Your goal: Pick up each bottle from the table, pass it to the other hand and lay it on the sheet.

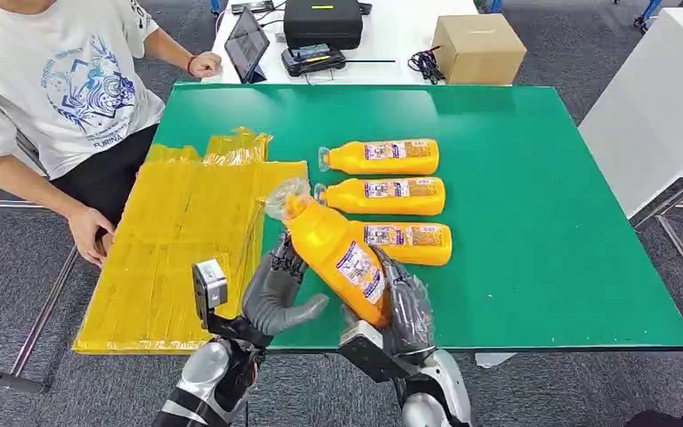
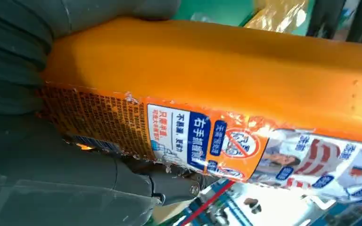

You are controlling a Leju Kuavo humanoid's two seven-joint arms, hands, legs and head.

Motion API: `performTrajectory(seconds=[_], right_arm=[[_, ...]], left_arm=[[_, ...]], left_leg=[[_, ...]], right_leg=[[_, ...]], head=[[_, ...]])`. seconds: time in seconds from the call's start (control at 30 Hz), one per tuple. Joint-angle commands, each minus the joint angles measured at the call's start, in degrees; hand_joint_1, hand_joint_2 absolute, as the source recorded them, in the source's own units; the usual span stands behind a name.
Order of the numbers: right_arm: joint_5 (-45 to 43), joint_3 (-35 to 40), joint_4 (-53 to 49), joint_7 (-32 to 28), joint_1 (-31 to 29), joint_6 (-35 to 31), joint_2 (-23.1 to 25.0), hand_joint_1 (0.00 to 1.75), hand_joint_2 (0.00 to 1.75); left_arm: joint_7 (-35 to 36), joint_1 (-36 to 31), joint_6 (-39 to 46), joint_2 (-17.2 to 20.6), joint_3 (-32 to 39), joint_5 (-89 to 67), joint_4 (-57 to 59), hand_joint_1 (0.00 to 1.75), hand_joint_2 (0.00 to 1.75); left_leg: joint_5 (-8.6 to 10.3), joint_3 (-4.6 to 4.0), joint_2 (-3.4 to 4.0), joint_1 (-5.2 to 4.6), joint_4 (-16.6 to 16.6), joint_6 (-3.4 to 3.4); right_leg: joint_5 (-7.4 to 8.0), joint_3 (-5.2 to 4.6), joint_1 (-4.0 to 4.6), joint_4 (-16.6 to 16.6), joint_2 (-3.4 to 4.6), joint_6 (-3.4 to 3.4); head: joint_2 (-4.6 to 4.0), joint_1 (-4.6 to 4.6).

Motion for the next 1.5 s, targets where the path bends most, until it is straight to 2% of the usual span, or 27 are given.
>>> performTrajectory(seconds=[0.03,0.33,0.4,0.6,0.63,0.67,0.87,1.5], right_arm=[[1.47,8.64,6.62,0.30,-3.23,1.30,-0.40,1.75,1.75],[0.59,12.20,8.54,0.45,-4.34,5.14,-1.50,1.75,1.75],[0.24,12.72,9.81,0.53,-4.86,6.39,-1.70,1.75,1.75],[0.02,13.39,12.34,0.32,-5.77,8.00,-2.00,1.75,1.75],[-0.03,13.46,12.57,0.33,-5.92,8.23,-1.97,1.75,1.75],[-0.03,13.45,12.64,0.33,-5.96,8.31,-2.01,1.75,1.75],[-0.04,13.40,13.20,0.33,-6.18,8.71,-1.95,1.75,1.75],[-0.40,12.09,11.83,1.22,-5.57,8.57,-1.75,1.75,1.75]], left_arm=[[0.32,-2.82,1.31,1.35,-1.12,-0.74,2.25,0.00,1.75],[-0.21,-3.30,1.85,1.12,-0.69,-1.14,2.69,0.00,1.75],[-0.45,-3.51,1.72,1.13,-0.78,-1.25,2.80,0.00,1.75],[-1.43,-3.59,0.14,1.19,-0.66,-0.28,2.48,0.00,1.75],[-1.39,-3.45,0.21,1.26,-0.50,-0.31,2.30,0.45,1.75],[-1.39,-3.38,0.27,1.20,-0.40,-0.33,2.20,1.75,1.75],[-1.66,-2.98,-0.46,1.11,0.06,0.44,1.98,1.75,1.75],[-2.74,-2.48,1.50,1.27,0.96,-1.95,1.27,1.75,1.75]], left_leg=[[-0.07,0.24,0.16,0.09,-0.05,-0.13],[-0.02,0.14,0.12,0.06,-0.05,-0.08],[-0.13,0.53,0.23,0.19,-0.08,-0.22],[-0.02,0.22,0.11,0.09,-0.07,-0.11],[-0.06,0.35,0.11,0.15,-0.08,-0.16],[-0.10,0.47,0.16,0.17,-0.10,-0.20],[-0.03,0.19,0.12,0.08,-0.06,-0.08],[-0.03,0.18,0.09,0.08,-0.03,-0.09]], right_leg=[[-0.01,0.21,0.10,-0.08,0.13,-0.15],[0.00,0.13,0.05,-0.07,0.06,-0.09],[-0.07,0.53,0.20,-0.16,0.12,-0.27],[-0.01,0.21,0.09,-0.12,0.01,-0.13],[-0.04,0.37,0.16,-0.16,0.00,-0.19],[-0.07,0.46,0.18,-0.17,0.05,-0.24],[-0.02,0.17,0.08,-0.09,0.02,-0.11],[-0.03,0.17,0.08,-0.07,0.00,-0.12]], head=[[0.00,0.00],[0.00,0.00],[0.00,0.00],[0.00,0.00],[0.00,-0.02],[0.00,-0.02],[0.00,-0.02],[0.00,0.00]])
